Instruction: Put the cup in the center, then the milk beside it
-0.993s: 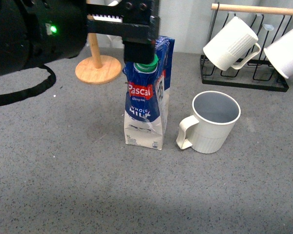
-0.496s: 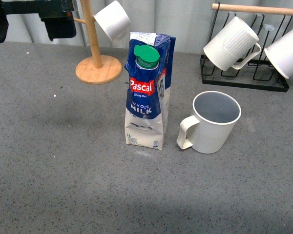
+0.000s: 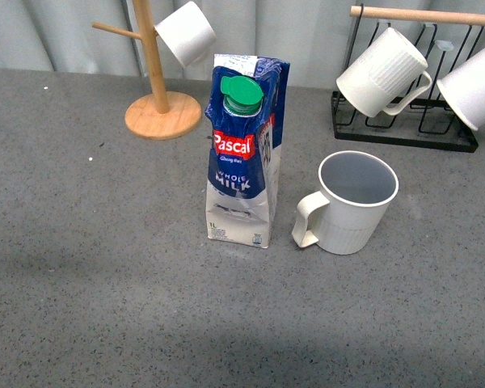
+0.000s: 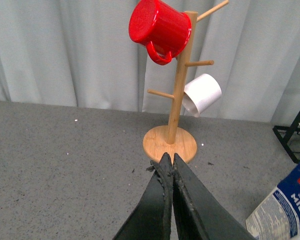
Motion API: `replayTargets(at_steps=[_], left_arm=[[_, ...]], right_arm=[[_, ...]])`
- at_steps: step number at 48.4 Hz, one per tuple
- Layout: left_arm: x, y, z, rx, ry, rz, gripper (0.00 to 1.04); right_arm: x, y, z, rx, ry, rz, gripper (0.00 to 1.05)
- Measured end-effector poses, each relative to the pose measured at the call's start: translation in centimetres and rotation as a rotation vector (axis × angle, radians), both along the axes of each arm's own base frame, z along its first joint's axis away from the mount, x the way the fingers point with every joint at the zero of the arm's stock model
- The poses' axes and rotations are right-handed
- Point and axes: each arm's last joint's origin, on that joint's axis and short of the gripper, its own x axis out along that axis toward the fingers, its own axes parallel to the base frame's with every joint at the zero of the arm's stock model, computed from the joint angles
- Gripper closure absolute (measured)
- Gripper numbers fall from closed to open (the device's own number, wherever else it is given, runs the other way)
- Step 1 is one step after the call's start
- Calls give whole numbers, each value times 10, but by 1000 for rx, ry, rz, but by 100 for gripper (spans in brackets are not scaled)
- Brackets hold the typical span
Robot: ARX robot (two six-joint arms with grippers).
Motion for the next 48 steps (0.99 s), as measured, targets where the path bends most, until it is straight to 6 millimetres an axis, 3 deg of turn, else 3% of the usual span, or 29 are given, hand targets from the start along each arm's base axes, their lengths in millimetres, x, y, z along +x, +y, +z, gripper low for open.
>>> replayTargets(at_steps=[23, 48], left_arm=[[-50, 22, 1, -1, 0, 3, 101], [-78, 22, 10, -1, -29, 3, 101]], right_arm=[[0, 0, 0, 0, 0, 0, 9], [0, 0, 0, 0, 0, 0, 9]])
